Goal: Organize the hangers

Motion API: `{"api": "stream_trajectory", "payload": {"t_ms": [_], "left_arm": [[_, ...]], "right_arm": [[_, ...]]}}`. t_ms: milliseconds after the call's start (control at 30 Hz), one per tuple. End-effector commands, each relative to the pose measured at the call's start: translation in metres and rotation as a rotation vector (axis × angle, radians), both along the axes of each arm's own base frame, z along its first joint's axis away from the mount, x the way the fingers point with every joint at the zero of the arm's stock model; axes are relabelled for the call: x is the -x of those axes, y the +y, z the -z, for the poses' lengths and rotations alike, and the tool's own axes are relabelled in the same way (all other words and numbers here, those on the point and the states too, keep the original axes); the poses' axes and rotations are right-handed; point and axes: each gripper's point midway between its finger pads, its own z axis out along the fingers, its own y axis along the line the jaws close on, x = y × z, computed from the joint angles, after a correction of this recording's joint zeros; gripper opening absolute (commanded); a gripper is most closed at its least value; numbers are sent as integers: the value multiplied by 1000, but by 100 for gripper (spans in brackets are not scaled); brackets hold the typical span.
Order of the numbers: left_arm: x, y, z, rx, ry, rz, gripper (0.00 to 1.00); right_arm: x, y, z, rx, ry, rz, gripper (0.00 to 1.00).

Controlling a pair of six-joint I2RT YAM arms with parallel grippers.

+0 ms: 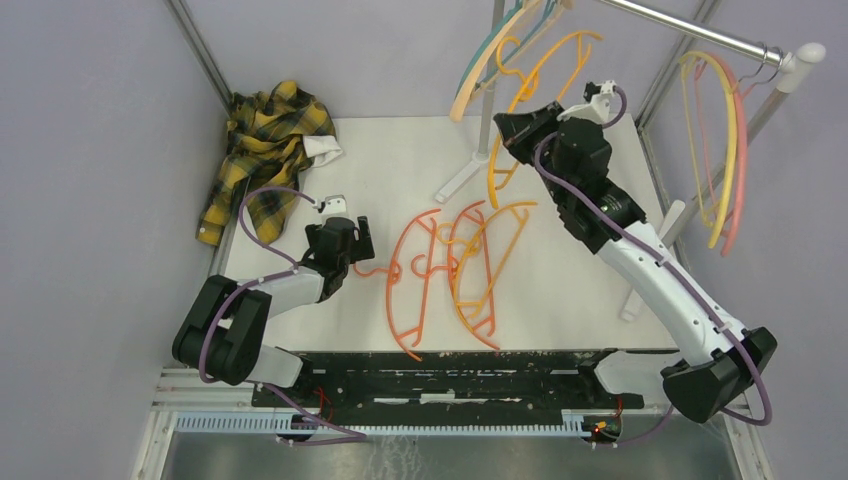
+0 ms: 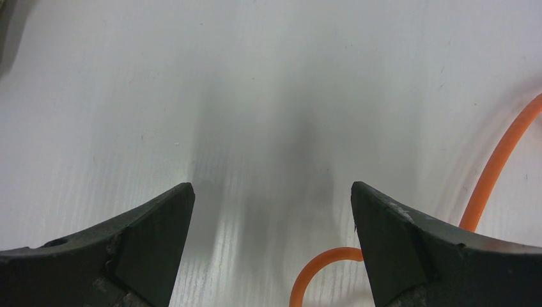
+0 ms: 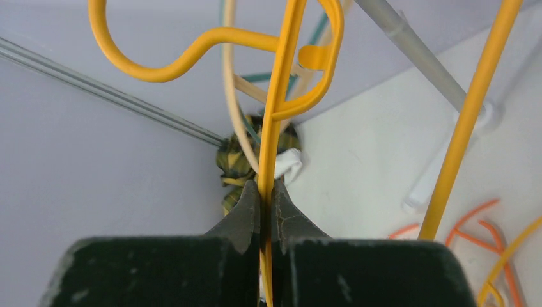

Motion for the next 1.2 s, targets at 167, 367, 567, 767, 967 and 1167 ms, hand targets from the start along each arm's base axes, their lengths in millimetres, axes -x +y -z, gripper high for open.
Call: {"api": "stream_trajectory", "payload": {"t_ms": [167, 367, 567, 767, 967, 1167], "left_arm": [[-12, -5, -20, 66, -79, -25, 99], [-12, -5, -19, 66, -76, -21, 99], [-16, -5, -33, 67, -112, -20, 99], [-26, 4, -67, -7, -158, -36, 99], [-27, 11, -95, -27, -227, -51, 99], [-25, 17, -108, -50, -271, -61, 99]], "right_arm": [[-17, -19, -103, -93, -243, 33, 1], [-52, -44, -119, -132, -264, 107, 1], [-92, -62, -118, -243, -283, 101, 1], [-119, -67, -106, -298, -261, 73, 1], [-129, -73, -103, -312, -266, 79, 1], [-140, -67, -83, -293, -208, 53, 13]]}}
